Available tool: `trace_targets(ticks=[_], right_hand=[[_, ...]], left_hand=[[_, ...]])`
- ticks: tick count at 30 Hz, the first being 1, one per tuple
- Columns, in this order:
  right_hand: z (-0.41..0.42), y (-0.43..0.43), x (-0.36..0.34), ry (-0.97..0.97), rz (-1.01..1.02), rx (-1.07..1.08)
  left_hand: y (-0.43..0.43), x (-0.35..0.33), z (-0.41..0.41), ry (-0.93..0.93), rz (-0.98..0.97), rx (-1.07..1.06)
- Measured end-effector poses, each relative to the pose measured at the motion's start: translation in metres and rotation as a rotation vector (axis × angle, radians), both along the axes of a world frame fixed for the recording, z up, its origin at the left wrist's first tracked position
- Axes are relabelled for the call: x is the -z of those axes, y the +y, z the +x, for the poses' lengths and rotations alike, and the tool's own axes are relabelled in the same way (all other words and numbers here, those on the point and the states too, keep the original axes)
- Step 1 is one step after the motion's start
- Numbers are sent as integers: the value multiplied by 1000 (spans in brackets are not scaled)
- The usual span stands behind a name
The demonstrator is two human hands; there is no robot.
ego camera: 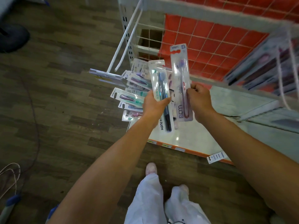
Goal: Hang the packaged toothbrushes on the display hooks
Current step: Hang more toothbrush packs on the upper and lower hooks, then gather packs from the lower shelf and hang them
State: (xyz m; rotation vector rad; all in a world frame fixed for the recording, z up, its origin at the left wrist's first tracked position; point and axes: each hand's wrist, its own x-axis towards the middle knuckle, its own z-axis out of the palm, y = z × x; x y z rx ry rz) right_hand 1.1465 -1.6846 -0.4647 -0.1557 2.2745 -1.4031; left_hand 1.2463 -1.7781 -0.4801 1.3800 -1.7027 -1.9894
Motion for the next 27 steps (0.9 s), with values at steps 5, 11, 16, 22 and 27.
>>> trace_targets(ticks=[5,11,16,22,27], right_hand=[[8,23,-29,-26,-89,7],[14,53,-65,-14,-225,9],[23,88,-96,33,-315,-30],[29,126,-119,51,-332,-52],[27,152,-137,53,-359,-3]], left_hand=[[21,-32,-3,110,4,9],[48,-75,-1,208,2,-1],[79,-107,6,255,-50,26],[116,-131,9,295,-94,30],[134,-148,1,308,-125,93]])
